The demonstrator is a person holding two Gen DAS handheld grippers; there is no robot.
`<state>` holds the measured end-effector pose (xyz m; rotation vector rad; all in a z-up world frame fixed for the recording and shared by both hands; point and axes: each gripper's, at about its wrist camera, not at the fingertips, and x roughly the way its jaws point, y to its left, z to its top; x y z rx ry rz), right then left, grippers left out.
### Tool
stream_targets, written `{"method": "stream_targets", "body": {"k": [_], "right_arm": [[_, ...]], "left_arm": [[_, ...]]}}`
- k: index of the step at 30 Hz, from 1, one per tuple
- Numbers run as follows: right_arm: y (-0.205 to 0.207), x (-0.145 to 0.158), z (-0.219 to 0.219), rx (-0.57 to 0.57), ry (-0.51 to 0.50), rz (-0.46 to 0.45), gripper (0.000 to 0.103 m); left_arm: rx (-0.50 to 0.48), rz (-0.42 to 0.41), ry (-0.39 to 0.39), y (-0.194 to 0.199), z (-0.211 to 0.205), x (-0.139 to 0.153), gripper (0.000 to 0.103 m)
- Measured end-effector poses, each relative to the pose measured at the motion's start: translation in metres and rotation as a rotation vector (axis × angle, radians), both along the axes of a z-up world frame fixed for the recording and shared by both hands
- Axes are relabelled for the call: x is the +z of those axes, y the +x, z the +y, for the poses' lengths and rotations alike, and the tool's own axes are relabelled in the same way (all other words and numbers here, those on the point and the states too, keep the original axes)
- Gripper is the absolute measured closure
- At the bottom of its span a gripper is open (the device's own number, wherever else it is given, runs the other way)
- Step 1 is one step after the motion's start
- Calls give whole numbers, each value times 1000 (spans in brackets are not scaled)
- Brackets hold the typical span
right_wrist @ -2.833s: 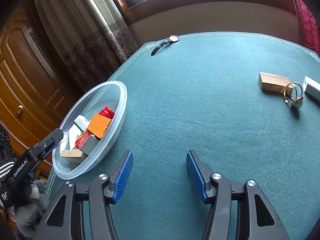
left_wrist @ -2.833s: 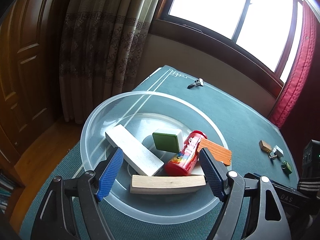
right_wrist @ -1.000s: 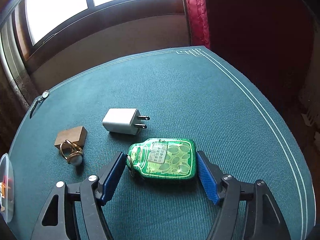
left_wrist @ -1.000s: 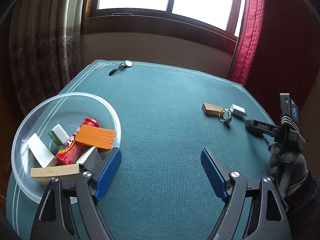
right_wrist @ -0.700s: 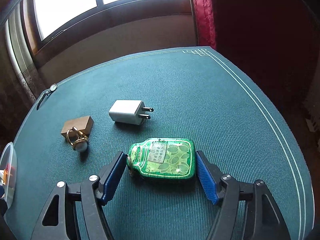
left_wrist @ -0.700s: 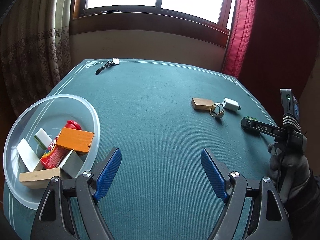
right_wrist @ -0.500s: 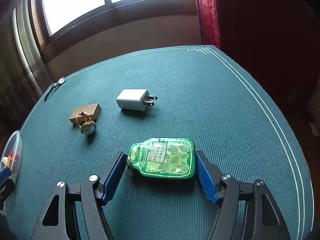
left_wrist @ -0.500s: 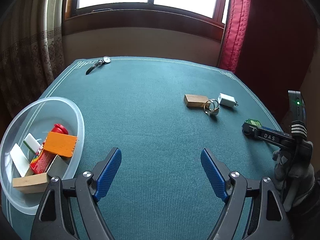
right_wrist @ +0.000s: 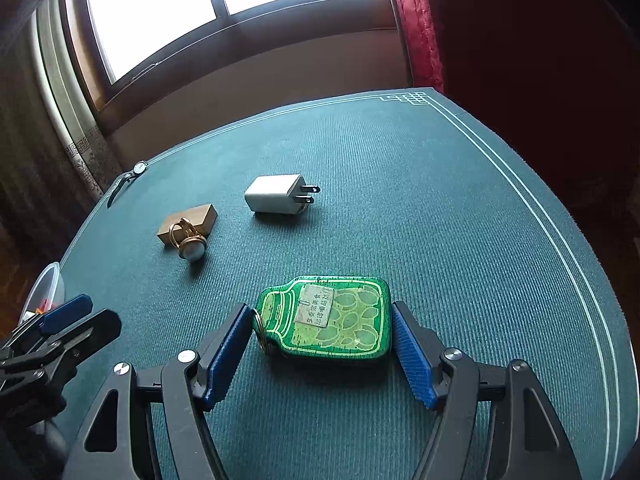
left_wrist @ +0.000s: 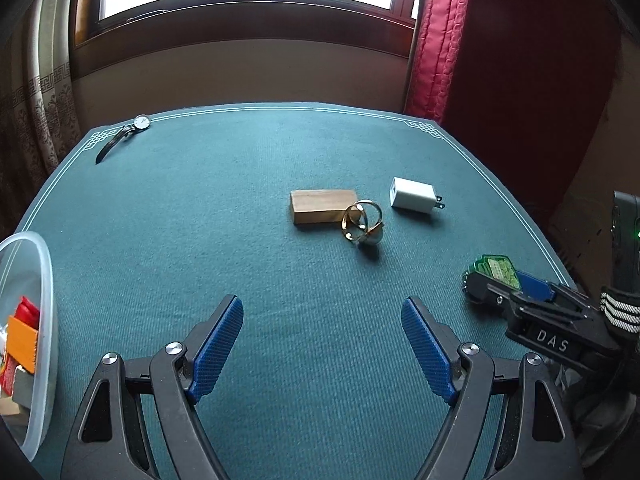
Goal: Organize rigid objects
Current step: 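Grasp the gold pearl ring with the left tool while the right holds the green tin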
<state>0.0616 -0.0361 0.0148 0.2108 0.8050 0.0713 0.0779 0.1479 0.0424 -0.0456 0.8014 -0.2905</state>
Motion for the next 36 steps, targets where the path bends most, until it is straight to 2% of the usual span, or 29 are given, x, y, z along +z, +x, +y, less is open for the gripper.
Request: {"method": "stream_targets", "body": {"k": [4, 17, 20, 22, 23, 26, 28, 30, 36], "right_arm": [[-1, -1, 0, -1, 2, -2, 30], [-1, -1, 0, -1, 2, -2, 30], [-1, -1, 0, -1, 2, -2, 30], [-1, -1, 0, -1, 2, -2, 30], [-1, 0, 0, -1, 2, -2, 30], [-1, 0, 0, -1, 2, -2, 30], [-1, 0, 0, -1, 2, -2, 30], [-1, 0, 0, -1, 3, -2, 30], [-2, 0, -2, -1, 5, -3, 30]], "left_arm": [[-2, 13, -11, 18, -14, -4, 21], [-26, -2, 24, 64, -53, -10, 21], [-33, 17, 29, 73, -59, -13, 31], [-35, 28, 38, 77, -63, -16, 42], [-35, 34, 44, 79, -65, -17, 43], [-32, 22, 59, 80, -70, -16, 53], [-24, 21, 59, 81, -70, -15, 64], [-23, 21, 51, 81, -68, -16, 70], [-22, 16, 44, 71, -63, -16, 70]]}}
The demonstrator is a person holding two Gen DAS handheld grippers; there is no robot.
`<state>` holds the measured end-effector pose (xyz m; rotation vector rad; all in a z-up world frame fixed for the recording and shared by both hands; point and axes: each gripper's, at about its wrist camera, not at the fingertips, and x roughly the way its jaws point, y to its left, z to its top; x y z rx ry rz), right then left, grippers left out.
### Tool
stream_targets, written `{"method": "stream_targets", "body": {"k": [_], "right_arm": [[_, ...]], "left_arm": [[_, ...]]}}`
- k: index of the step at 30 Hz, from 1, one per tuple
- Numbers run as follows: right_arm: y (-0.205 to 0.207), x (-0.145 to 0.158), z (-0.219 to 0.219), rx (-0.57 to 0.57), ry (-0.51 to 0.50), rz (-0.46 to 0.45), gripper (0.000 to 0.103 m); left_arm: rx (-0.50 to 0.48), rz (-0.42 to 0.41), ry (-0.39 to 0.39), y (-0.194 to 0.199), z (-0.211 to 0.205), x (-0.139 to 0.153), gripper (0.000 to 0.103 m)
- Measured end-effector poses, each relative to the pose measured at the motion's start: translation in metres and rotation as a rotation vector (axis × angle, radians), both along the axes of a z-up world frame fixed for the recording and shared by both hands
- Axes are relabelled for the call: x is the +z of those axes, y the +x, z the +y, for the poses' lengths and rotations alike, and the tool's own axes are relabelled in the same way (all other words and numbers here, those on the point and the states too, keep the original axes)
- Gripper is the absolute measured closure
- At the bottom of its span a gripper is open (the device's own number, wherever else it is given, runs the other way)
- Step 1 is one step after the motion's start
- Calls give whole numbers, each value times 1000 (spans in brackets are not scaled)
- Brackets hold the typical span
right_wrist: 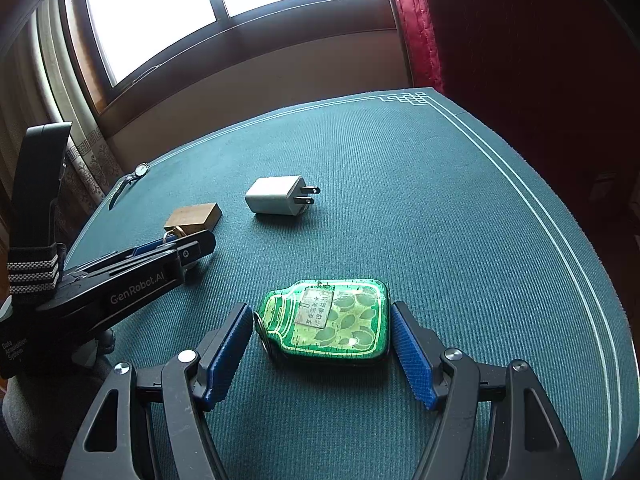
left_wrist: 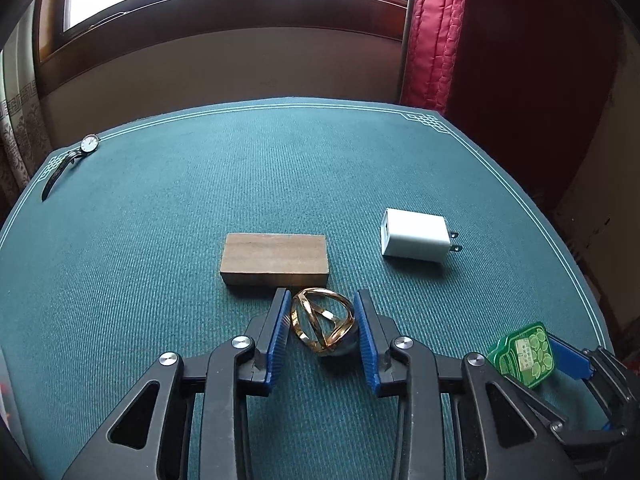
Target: Organize rigid objects
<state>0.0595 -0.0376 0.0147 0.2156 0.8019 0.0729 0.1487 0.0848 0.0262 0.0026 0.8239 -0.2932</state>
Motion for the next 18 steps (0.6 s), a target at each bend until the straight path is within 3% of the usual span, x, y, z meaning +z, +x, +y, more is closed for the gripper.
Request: {"method": "stream_targets", "body": {"k": [12, 18], "right_arm": [[-2, 2, 3, 9, 18, -7, 30], [-5, 4, 4, 39, 30, -28, 39]], "left_arm": [[27, -41, 21, -38, 23, 2, 70], [43, -50, 22, -58, 32, 3, 70]]}}
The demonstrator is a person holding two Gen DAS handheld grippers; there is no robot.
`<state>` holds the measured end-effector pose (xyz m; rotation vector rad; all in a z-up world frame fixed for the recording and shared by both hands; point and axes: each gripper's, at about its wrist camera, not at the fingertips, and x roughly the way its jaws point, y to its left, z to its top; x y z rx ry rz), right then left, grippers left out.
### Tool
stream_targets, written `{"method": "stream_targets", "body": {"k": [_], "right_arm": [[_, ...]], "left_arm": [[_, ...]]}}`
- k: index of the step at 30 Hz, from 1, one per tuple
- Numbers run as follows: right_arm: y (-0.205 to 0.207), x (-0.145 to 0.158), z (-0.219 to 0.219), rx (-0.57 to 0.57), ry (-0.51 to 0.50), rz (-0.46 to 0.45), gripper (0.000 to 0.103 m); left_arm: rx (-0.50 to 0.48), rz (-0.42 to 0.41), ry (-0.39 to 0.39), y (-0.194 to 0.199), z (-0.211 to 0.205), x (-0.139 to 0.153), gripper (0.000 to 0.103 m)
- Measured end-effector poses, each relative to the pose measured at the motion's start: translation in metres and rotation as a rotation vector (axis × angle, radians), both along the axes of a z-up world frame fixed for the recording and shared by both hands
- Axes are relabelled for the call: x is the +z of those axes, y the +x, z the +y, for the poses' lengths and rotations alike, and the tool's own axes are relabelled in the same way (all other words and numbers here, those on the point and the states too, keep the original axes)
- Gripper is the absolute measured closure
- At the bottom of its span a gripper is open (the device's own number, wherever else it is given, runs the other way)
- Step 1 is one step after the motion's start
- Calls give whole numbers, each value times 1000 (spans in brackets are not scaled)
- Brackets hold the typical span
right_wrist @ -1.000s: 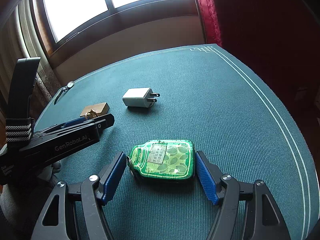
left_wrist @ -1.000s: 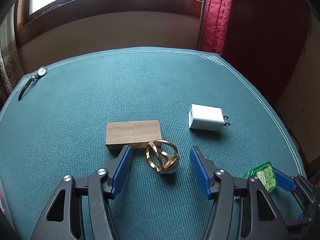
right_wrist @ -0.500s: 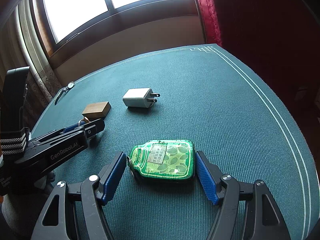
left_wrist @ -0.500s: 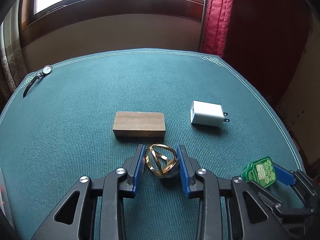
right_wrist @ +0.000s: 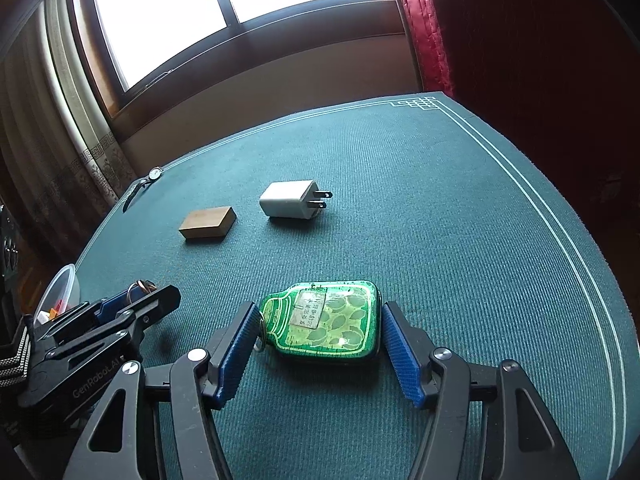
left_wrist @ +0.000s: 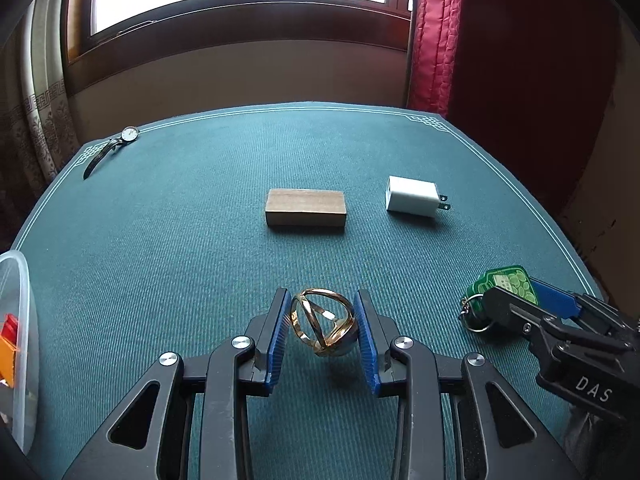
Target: Organize rigid objects
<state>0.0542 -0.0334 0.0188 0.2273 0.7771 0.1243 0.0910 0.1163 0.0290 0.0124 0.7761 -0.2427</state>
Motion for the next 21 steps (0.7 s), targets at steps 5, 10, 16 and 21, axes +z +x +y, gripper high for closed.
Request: {"method": "stream_targets", "body": {"k": [5, 10, 16, 21], "right_arm": [[2, -1, 3, 10, 1, 2, 40], [4, -2, 2, 24, 18, 7, 21], [8, -4, 14, 39, -29, 28, 19], [8, -5, 18, 25, -88, 36, 28]], "left_arm": [[12, -4, -4, -12, 9, 3, 70], [18, -13, -11, -21, 13, 8, 70], [20, -31, -19, -30, 12, 15, 70], [23, -17, -31, -34, 11, 11, 70]]}}
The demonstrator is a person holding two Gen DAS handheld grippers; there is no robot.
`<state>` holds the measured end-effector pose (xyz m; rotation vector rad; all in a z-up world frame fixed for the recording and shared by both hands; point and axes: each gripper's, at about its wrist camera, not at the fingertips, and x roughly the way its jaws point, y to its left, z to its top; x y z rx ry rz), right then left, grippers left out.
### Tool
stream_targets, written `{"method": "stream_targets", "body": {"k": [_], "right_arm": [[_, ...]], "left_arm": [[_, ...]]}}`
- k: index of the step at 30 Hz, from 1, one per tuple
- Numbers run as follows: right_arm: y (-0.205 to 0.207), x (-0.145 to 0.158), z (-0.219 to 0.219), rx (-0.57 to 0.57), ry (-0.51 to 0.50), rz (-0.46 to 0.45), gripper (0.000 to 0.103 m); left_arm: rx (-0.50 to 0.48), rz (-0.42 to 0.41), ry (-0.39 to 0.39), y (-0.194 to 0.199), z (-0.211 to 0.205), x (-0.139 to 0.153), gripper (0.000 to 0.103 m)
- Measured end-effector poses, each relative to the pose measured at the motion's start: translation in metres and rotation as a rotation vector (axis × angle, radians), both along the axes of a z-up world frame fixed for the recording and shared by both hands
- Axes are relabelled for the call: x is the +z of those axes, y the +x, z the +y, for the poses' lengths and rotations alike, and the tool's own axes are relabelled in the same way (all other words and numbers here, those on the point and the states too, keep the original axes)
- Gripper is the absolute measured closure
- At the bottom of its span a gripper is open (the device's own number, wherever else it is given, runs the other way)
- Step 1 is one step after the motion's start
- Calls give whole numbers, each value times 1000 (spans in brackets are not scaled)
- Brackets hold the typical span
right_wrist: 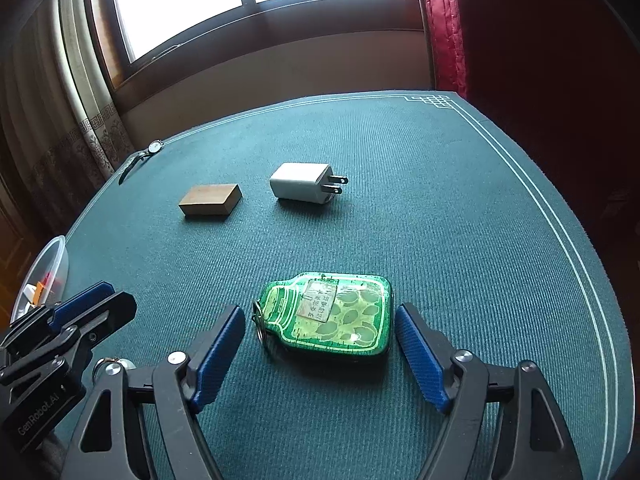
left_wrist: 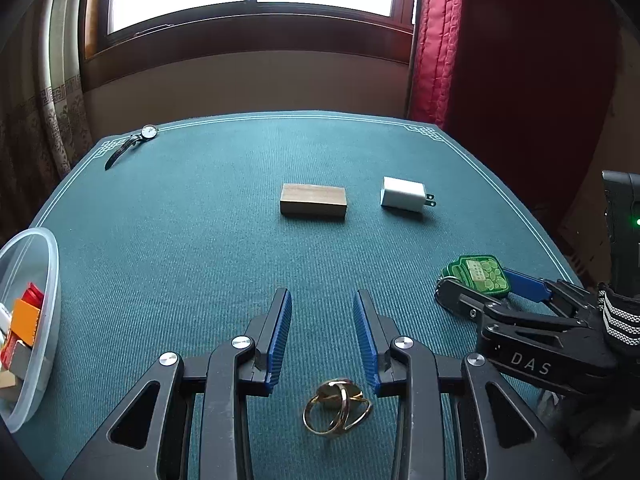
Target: Organize rigid objects
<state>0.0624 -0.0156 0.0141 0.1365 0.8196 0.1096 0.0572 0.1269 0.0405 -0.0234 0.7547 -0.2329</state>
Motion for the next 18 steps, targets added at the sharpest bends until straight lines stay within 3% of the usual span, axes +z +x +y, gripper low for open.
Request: {"method": "stream_targets", "body": {"k": [1, 6, 12, 18], "right_arm": [[0, 0, -1, -6, 0, -2, 31], [-1, 0, -5, -5, 9, -5, 32], [-1, 0, -6, -2, 13, -5, 32], [-2, -1, -7, -2, 15, -6, 32]], "left_arm": [[1, 3, -3, -2, 1, 0, 70], [4, 18, -18, -13, 13, 1, 69], [-3, 49, -36, -29, 26, -1, 54], [-58, 78, -62, -42, 19, -2, 52]]}}
